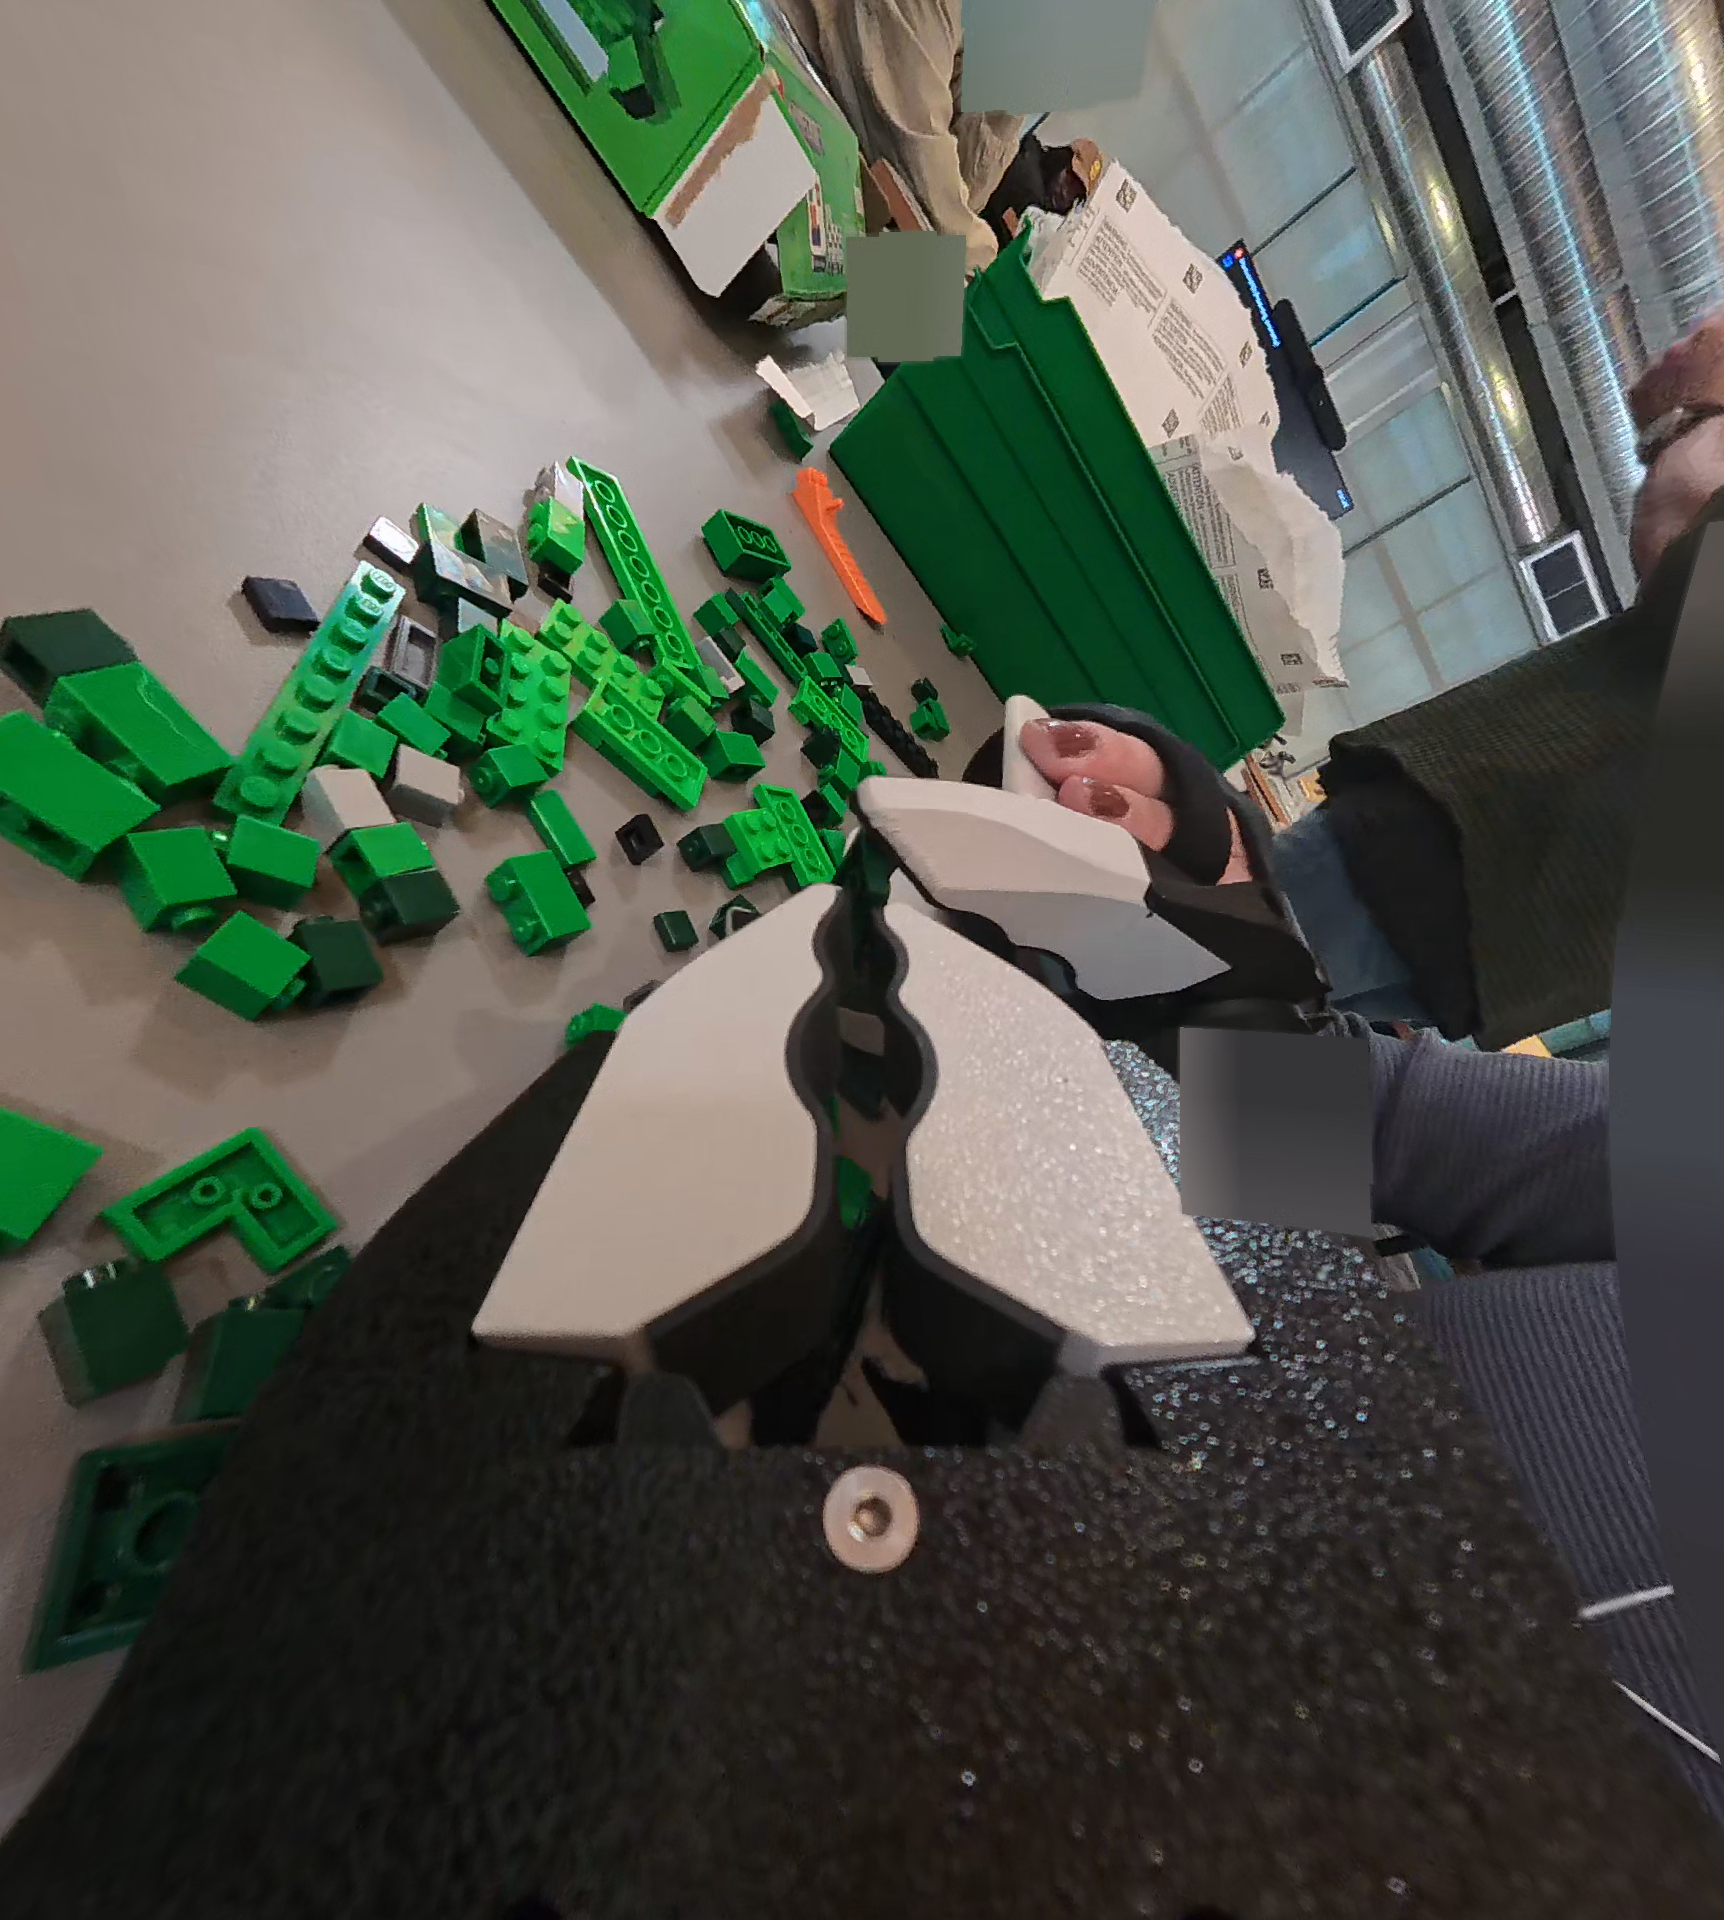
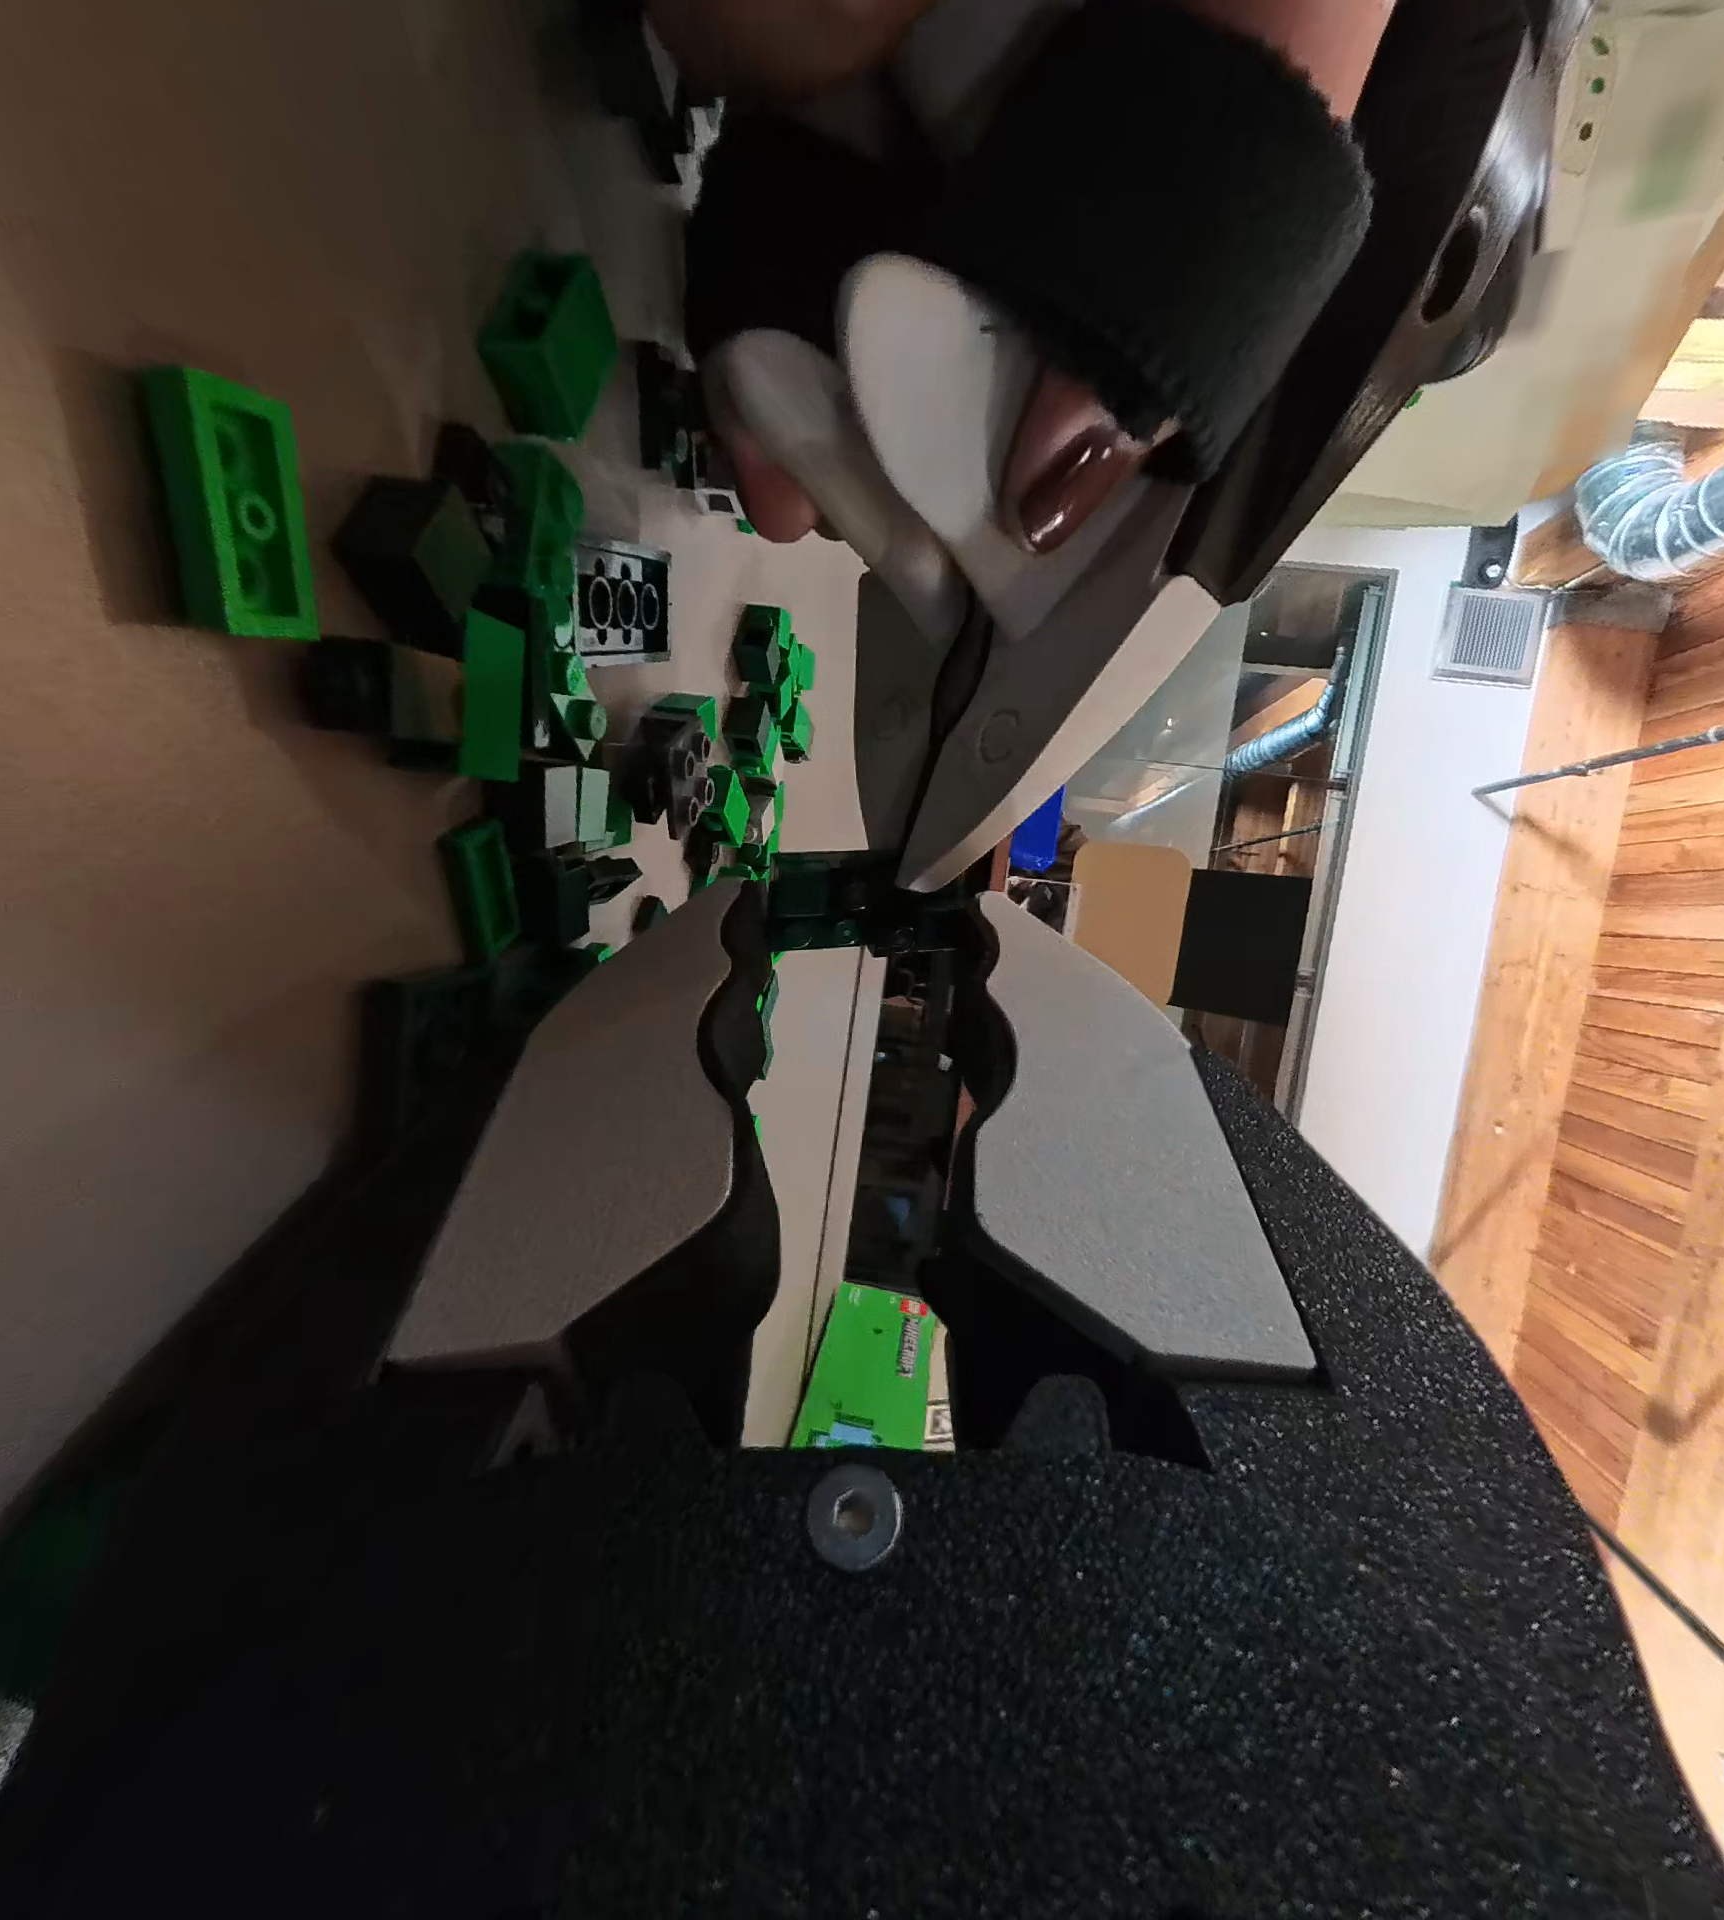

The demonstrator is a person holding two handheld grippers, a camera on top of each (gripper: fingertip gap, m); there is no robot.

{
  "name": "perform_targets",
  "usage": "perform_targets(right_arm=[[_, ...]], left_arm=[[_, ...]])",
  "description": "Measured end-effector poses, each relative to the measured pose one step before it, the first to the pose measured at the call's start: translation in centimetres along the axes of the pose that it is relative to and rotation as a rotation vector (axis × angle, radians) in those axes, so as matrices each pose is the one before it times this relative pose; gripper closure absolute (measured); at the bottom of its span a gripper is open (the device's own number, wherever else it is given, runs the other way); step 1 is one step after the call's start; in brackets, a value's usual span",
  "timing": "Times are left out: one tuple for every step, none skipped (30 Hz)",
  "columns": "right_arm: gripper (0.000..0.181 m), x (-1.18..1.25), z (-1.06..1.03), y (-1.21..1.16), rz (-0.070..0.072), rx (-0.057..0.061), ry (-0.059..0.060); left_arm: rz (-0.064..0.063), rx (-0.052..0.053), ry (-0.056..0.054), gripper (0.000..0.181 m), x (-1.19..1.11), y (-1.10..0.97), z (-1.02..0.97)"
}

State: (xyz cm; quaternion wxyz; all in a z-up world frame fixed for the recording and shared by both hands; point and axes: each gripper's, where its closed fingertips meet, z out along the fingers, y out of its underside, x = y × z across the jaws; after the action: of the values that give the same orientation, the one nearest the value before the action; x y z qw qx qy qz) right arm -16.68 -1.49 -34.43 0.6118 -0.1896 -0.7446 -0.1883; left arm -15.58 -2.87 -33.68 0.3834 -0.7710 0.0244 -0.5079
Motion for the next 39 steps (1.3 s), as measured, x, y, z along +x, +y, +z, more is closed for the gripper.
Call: perform_targets(right_arm=[[0.146,-0.061,0.01,-0.034,0.0263,0.0062,-0.0093],[0.146,-0.115,-0.017,-0.064,0.0549,0.0153,-0.0178],[0.146,-0.095,-0.06,-0.096,0.0875,0.0221,-0.0269],[0.146,-0.044,-0.098,-0.108,0.1036,0.0226,-0.0335],[0.145,-0.116,-0.096,-0.125,0.0965,0.0181,-0.0445],[0.142,-0.156,-0.049,-0.056,0.0818,0.0095,-0.0428],[0.139,-0.144,-0.004,0.027,0.0529,0.0025,-0.0324],[0.14,-0.241,-0.001,0.068,0.0223,-0.0003,-0.0263],[0.142,-0.191,-0.005,0.049,0.0083,0.0028,-0.0122],[0.143,-0.055,-0.006,0.054,-0.0014,0.001,-0.0017],[0.143,0.038,-0.009,0.02,-0.0088,-0.0028,0.0022],[0.143,0.202,0.023,0.027,-0.0269,-0.0059,0.0193],[0.143,0.176,0.099,0.112,-0.0467,-0.0162,0.0274],[0.143,0.072,0.163,0.173,-0.0586,-0.0253,0.0294],[0.143,0.109,0.172,0.181,-0.061,-0.0274,0.0344],[0.143,0.196,0.131,0.09,-0.0501,-0.0209,0.0354],[0.143,0.166,0.112,0.047,-0.0291,-0.0153,0.0251],[0.143,0.113,0.114,0.026,-0.0178,-0.013,0.0175],[0.143,0.134,0.096,0.012,-0.021,-0.0115,0.0202],[0.143,0.169,0.075,-0.002,-0.0199,-0.008,0.0206],[0.143,0.127,0.082,-0.018,-0.0096,-0.0044,0.0159],[0.144,0.09,0.067,-0.019,-0.0048,-0.0033,0.012],[0.144,0.102,0.062,-0.019,0.0026,-0.0029,0.0093],[0.144,0.183,0.003,-0.064,0.0113,-0.0006,0.0106],[0.143,0.308,-0.075,-0.144,0.0241,0.0087,0.013],[0.143,0.139,-0.079,-0.256,0.0772,0.02,-0.0147],[0.143,-0.033,-0.056,-0.32,0.1342,0.0299,-0.0455],[0.143,-0.057,-0.096,-0.338,0.1393,0.0365,-0.0587],[0.143,0.076,-0.162,-0.258,0.1077,0.0296,-0.0459],[0.142,0.129,-0.127,-0.075,0.0716,0.0144,-0.0234],[0.142,0.017,-0.141,-0.083,0.0539,0.0163,-0.0179],[0.142,-0.041,-0.137,-0.116,0.0474,0.0131,-0.0174],[0.143,-0.01,-0.09,-0.018,0.0435,-0.0011,-0.0141],[0.143,0.024,-0.06,-0.05,0.0406,-0.002,-0.0109],[0.142,0.086,-0.076,-0.125,0.034,0.0005,-0.0041],[0.144,0.123,-0.082,-0.111,0.029,-0.0026,0.0016],[0.145,0.122,-0.043,-0.046,0.0256,-0.0085,0.0042],[0.148,0.125,-0.062,-0.028,0.0225,-0.01,0.0074],[0.15,0.062,-0.08,0.002,0.0161,-0.0117,-0.0004]], left_arm=[[0.0035,0.0014,-0.0058,0.176,-0.047,-0.014,0.001],[0.006,-0.001,-0.0058,0.176,-0.033,0.027,0.022],[0.0137,0.0015,-0.0035,0.176,0.052,-0.014,0.025],[0.0267,-0.0028,-0.0008,0.175,0.146,0.02,0.018],[0.0236,-0.0104,-0.0055,0.179,0.085,0.14,0.088],[0.0263,-0.0133,0.002,0.18,0.216,0.17,0.144],[0.0233,-0.0123,0.0016,0.179,0.207,0.153,0.178],[0.0132,-0.0094,-0.0054,0.18,0.048,0.113,0.153],[0.0065,-0.0061,-0.0028,0.179,0.021,0.077,0.086],[0.0001,-0.0032,-0.001,0.179,-0.022,0.059,0.028],[-0.0042,0.0026,0.0011,0.179,-0.006,-0.045,-0.006],[-0.0137,0.013,0.0027,0.18,0.023,-0.173,-0.033],[-0.0188,0.0076,-0.0014,0.18,-0.103,-0.076,-0.007],[-0.012,-0.0009,-0.0092,0.18,-0.22,0.009,0.007],[-0.0089,0.0014,-0.0109,0.18,-0.217,-0.026,0.006],[-0.0105,0.0074,-0.003,0.18,-0.115,-0.115,-0.04],[-0.0122,0.0084,0.0008,0.18,-0.087,-0.109,-0.068],[-0.0111,0.0061,0.0014,0.181,-0.073,-0.094,-0.051],[-0.0092,0.0074,0.0014,0.18,-0.055,-0.118,-0.061],[-0.0095,0.0075,0.0051,0.178,-0.013,-0.112,-0.072],[-0.0103,0.0076,0.005,0.176,-0.029,-0.106,-0.075],[-0.0077,0.0053,0.0041,0.176,-0.014,-0.084,-0.067],[-0.007,0.0066,0.004,0.181,-0.003,-0.101,-0.045],[-0.0095,0.0105,0.0141,0.181,0.127,-0.146,-0.074],[-0.02,0.0173,0.0304,0.181,0.293,-0.205,-0.129],[-0.0093,0.0129,0.0244,0.181,0.258,-0.146,-0.144],[0.003,0.0118,0.0152,0.181,0.229,-0.133,-0.108],[0.0093,0.012,0.0164,0.181,0.288,-0.132,-0.055],[-0.0028,0.0164,0.0178,0.181,0.272,-0.19,-0.011],[-0.0036,0.0197,0.0044,0.181,0.037,-0.254,-0.028],[0.0097,0.0106,-0.0022,0.181,-0.015,-0.173,-0.047],[0.0099,0.0022,-0.0016,0.181,0.031,-0.035,0.007],[0.0138,0.005,-0.0101,0.181,-0.047,-0.049,0.031],[0.0152,0.004,-0.0043,0.18,0.028,-0.043,0.058],[0.0098,0.0051,0.0028,0.18,0.102,-0.064,0.063],[0.008,0.0077,0.0046,0.18,0.107,-0.088,0.053],[0.0077,0.0023,0.0005,0.18,0.047,-0.015,0.044],[0.0134,-0.0008,-0.001,0.18,0.048,0.032,0.061],[0.0169,-0.0049,-0.0033,0.18,0.058,0.077,0.048]])
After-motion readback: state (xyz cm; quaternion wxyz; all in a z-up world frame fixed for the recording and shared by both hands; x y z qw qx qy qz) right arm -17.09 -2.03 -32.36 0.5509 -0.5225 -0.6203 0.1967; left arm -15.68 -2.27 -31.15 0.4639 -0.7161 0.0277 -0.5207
